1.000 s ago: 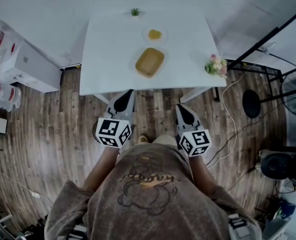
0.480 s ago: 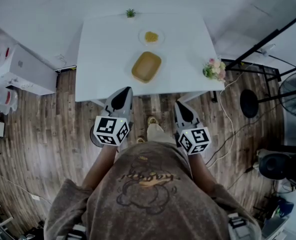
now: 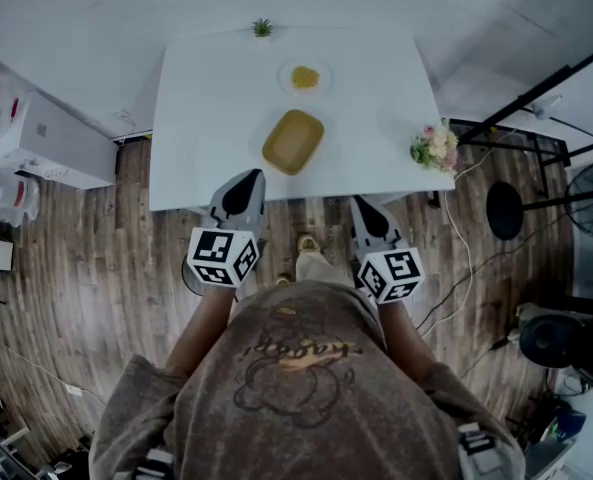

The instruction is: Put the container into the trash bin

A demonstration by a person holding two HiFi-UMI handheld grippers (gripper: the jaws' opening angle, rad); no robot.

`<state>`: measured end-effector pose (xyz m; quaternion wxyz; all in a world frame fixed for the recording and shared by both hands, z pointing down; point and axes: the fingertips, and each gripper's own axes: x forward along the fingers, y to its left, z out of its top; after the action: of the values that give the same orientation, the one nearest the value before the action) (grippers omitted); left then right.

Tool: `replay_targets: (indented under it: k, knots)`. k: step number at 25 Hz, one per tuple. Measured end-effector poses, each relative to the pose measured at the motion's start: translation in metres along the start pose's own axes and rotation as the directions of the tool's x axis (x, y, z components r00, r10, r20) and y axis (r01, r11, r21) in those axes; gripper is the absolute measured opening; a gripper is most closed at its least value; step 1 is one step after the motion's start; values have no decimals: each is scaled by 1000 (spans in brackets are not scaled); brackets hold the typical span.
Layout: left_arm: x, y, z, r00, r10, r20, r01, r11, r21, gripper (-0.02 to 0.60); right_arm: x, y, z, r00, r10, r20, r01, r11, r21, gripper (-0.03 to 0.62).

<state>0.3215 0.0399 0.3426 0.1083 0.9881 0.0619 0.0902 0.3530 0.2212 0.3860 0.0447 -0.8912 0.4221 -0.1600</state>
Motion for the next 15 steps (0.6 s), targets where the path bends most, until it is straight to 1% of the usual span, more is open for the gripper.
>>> replay_targets:
  k: [6, 8, 11, 15]
  knots:
    - [18, 14, -4, 1000, 28, -9, -28, 999, -40, 9, 15, -12, 4, 1000, 8, -8, -8, 1000, 2, -5]
    - [24, 19, -6, 999, 35, -14, -36, 998, -54, 51, 20, -15, 5, 1000, 11, -9, -11, 1000, 3, -3]
    - [34, 25, -10, 999, 42, -30, -44, 997, -66, 84, 26, -20, 5, 1000, 13, -14, -13, 1000, 9, -4]
    - [47, 29, -17, 998, 38, -53, -42, 997, -71, 155, 30, -29, 3, 1000, 9, -19, -8, 1000, 10, -3]
